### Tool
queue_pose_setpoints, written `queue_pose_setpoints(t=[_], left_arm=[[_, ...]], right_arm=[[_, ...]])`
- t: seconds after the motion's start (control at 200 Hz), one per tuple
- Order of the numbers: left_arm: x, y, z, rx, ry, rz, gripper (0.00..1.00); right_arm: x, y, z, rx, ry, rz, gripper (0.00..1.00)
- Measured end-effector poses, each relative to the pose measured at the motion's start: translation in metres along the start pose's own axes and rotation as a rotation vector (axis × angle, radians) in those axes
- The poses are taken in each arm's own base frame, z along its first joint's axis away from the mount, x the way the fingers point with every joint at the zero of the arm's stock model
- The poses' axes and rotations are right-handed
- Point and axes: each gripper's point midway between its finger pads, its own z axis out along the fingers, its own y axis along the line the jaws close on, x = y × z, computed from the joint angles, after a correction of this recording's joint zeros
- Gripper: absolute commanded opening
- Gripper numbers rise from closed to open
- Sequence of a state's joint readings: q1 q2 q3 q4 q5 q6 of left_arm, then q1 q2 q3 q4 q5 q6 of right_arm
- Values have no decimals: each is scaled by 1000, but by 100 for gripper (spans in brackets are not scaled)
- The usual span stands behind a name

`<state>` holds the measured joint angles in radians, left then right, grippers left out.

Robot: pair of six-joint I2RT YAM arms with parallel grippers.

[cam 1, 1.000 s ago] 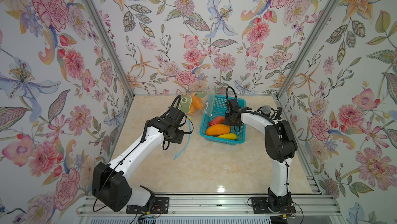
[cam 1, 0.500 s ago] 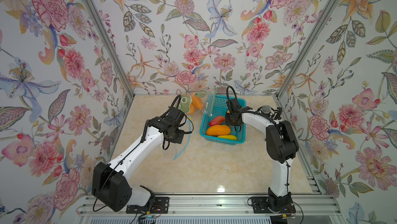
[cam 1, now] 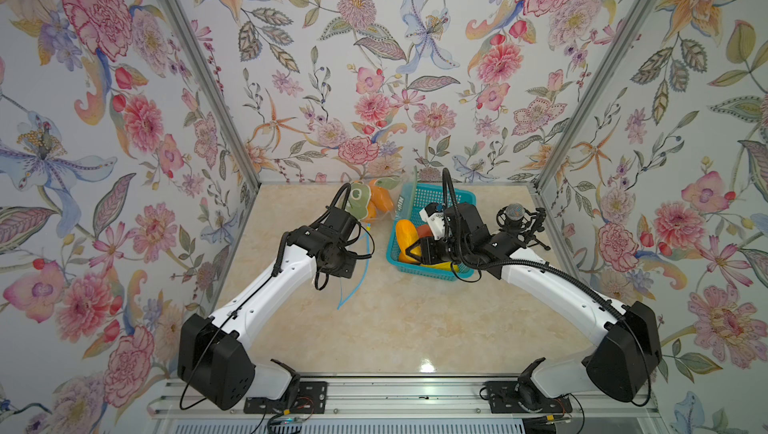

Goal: Place the mango in a zip-top bag and seal the zipper
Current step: Place the mango in the zipper food storage bag.

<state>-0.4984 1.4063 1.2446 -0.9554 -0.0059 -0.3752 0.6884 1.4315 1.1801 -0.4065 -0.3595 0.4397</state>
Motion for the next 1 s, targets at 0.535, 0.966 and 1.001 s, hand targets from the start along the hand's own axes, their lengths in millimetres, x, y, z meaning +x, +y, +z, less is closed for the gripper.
queue_pose_setpoints(t=[0.535, 0.966, 1.001], left_arm=[[-3, -5, -3, 30, -8, 0, 0], [-15, -14, -26, 97, -80, -5, 0], [-16, -14, -27, 99, -85, -5, 0]], right_arm=[[54, 90, 51, -324, 198, 68, 33], [4, 88, 102, -396, 128, 264, 58], [-1, 89, 103, -415, 115, 279, 59]])
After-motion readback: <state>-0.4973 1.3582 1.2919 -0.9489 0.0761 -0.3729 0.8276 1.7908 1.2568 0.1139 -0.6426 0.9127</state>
